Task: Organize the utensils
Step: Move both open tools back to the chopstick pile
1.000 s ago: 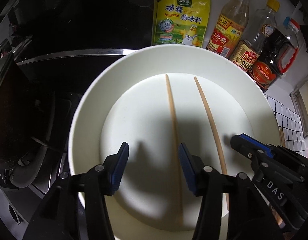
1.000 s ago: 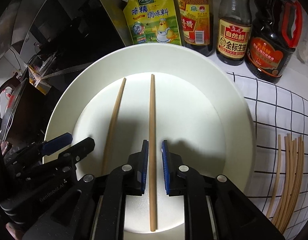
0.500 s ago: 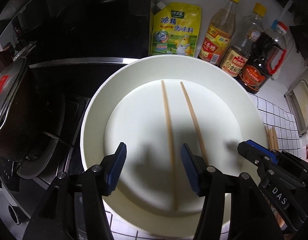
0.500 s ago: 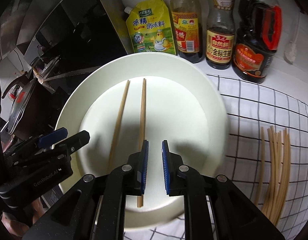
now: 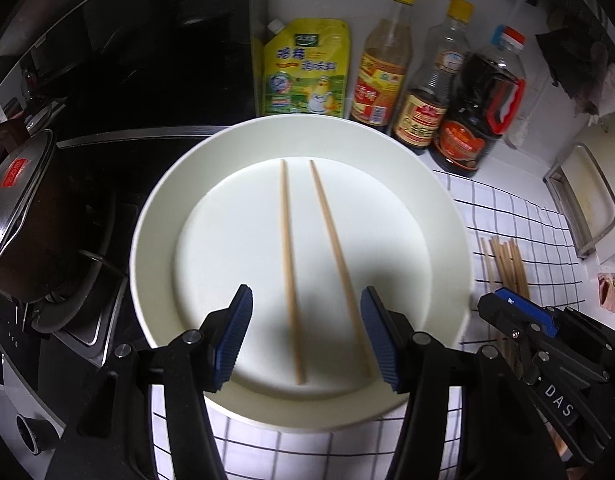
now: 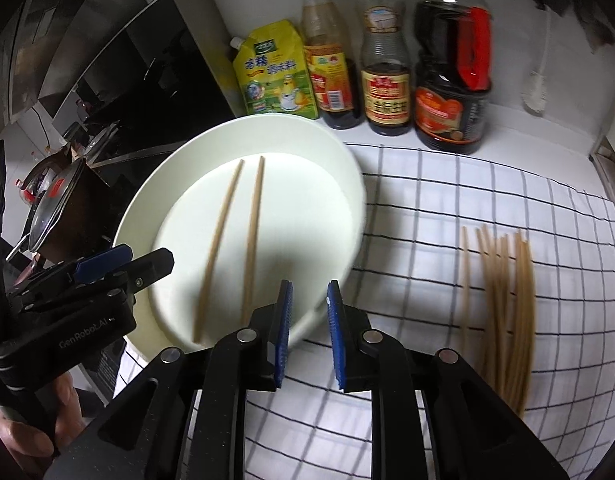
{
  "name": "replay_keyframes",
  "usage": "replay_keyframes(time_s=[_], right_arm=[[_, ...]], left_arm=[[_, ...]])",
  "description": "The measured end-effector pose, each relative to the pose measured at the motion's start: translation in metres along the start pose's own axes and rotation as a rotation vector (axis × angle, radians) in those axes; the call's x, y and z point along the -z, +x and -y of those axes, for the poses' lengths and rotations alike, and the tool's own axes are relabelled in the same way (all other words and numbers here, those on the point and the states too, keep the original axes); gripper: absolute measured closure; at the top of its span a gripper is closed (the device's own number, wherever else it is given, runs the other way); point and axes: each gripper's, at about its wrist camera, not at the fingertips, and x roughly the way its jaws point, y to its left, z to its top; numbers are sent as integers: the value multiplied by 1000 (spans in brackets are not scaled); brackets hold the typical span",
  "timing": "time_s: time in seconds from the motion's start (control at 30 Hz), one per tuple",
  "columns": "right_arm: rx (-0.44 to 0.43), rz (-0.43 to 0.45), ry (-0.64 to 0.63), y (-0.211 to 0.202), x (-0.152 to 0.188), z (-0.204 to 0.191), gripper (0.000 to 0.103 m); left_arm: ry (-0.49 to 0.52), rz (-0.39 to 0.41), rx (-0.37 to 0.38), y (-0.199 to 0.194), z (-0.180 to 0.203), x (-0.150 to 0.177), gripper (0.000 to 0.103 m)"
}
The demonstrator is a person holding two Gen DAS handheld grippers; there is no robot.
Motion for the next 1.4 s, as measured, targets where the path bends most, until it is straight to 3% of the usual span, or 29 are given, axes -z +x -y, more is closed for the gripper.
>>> replay_keyframes(time_s=[0.83,1.4], right_arm=[[137,35,140,-50,46,124,75],[211,-20,181,-24,83,187,64]], left_arm=[[124,-22,78,2,110,28,44],[172,-65,126,32,168,60,40]])
